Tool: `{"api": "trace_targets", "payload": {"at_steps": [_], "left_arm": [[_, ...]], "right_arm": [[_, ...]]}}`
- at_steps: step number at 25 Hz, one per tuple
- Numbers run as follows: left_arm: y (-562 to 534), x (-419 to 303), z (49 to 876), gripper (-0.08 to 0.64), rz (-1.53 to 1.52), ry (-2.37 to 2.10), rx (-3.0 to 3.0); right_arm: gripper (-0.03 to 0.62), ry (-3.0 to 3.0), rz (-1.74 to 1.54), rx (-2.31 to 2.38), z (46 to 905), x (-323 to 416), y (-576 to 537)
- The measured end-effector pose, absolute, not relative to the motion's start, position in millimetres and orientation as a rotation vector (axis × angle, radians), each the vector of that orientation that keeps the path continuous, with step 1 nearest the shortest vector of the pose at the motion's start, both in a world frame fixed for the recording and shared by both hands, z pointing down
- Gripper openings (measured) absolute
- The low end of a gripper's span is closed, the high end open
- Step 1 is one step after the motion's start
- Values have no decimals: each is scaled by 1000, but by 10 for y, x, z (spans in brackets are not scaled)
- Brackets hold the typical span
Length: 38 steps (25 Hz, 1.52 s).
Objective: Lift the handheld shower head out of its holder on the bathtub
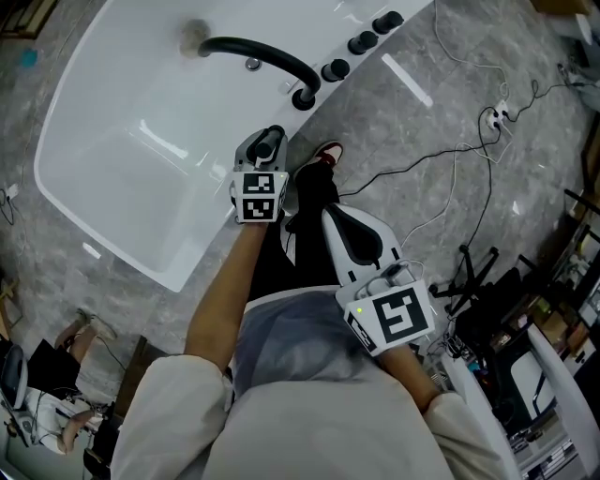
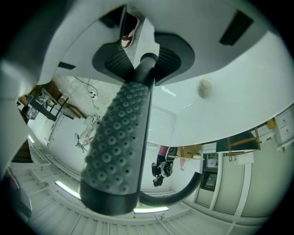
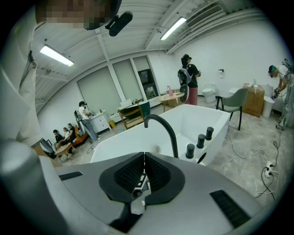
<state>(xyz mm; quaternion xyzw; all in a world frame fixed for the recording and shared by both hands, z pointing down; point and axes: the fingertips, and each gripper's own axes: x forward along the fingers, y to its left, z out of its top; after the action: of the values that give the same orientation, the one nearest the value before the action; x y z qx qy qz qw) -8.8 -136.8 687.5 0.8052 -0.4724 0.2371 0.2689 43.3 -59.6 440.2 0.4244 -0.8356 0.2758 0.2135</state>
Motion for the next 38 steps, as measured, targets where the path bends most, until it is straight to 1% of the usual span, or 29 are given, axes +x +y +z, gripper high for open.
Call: {"api": "trace_targets", "payload": {"at_steps": [3,38], "left_arm": [[-1329,-34,6854,141,687,-1251,2214],[-1174,-195,6279,140,660,-1256,2250]], "right_arm": [[18,-2320,765,1167,4415,402,-582],[18,-2384,730,1229,4186,293,-577]]}}
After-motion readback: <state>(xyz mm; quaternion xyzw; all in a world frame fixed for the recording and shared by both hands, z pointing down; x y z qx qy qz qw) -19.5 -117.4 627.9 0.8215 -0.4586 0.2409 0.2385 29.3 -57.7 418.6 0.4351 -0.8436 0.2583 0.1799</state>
